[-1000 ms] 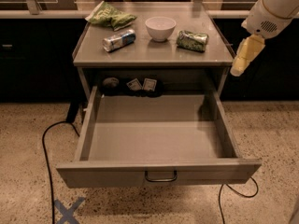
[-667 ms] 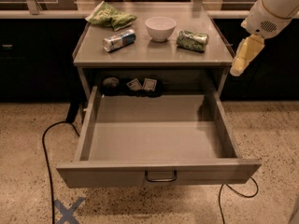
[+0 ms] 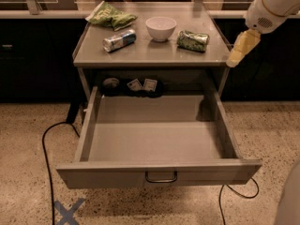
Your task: Place green can into top drawer
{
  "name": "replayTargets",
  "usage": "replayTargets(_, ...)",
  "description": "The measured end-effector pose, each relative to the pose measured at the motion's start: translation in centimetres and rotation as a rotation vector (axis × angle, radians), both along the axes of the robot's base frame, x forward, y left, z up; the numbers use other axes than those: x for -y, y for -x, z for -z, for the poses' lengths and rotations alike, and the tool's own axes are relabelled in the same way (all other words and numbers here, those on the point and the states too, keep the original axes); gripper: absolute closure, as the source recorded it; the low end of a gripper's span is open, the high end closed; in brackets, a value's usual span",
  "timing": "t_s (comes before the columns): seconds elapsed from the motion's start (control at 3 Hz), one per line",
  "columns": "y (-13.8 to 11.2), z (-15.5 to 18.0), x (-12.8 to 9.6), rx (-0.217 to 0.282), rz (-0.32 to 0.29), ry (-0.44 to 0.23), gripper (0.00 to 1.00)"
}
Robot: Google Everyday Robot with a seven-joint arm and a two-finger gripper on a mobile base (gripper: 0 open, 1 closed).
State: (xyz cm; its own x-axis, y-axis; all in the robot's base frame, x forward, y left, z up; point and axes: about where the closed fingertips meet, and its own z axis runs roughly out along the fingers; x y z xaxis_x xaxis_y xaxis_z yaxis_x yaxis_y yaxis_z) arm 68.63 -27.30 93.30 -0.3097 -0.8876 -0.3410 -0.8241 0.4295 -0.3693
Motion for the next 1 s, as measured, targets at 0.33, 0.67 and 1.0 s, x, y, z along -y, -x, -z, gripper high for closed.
replayTargets(0.33, -3.8, 0.0, 0.2, 0.063, 0.017, -0.025, 0.0)
replayTargets(0.67, -7.3, 0.3, -0.5, 0.104, 0.01, -0.064, 0.0)
replayTargets(1.0, -11.9, 2.1, -4.0, 0.132, -0.041, -0.125, 0.0)
